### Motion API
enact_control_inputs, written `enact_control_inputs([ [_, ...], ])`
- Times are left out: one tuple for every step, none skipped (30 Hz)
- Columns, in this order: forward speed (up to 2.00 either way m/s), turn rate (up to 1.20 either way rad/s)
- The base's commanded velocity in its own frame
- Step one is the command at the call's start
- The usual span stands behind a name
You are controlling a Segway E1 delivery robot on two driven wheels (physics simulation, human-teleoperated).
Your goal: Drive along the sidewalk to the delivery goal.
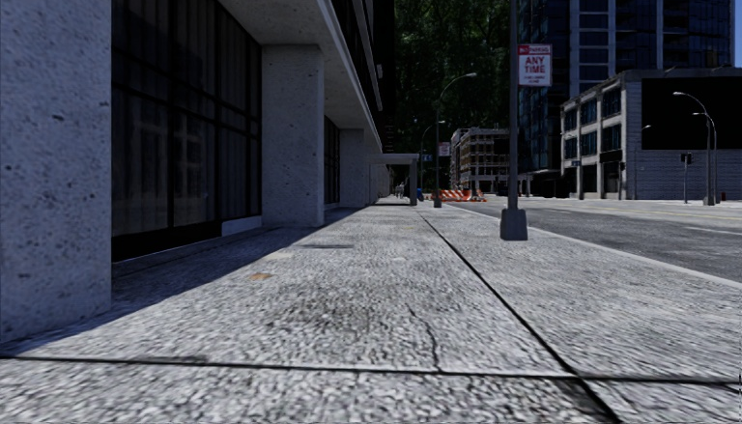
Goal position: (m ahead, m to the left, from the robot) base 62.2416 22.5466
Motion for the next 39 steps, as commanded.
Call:
enact_control_inputs([
  [2.00,0.00],
  [2.00,0.00],
  [2.00,0.00],
  [2.00,0.00],
  [2.00,0.00],
  [2.00,0.00],
  [2.00,0.00],
  [2.00,0.00],
  [2.00,0.00],
  [2.00,0.00],
  [2.00,-0.03],
  [2.00,-0.16],
  [2.00,-0.23],
  [2.00,-0.24],
  [2.00,-0.24],
  [2.00,-0.24],
  [2.00,-0.24],
  [2.00,-0.25],
  [2.00,-0.25],
  [2.00,-0.25],
  [2.00,-0.25],
  [2.00,-0.25],
  [2.00,-0.25],
  [2.00,-0.25],
  [2.00,-0.25],
  [2.00,-0.25],
  [2.00,-0.25],
  [2.00,-0.25],
  [2.00,-0.22],
  [2.00,0.00],
  [2.00,0.00],
  [2.00,0.00],
  [2.00,0.00],
  [2.00,0.00],
  [2.00,0.00],
  [2.00,0.00],
  [2.00,0.00],
  [2.00,0.00],
  [2.00,0.00],
])
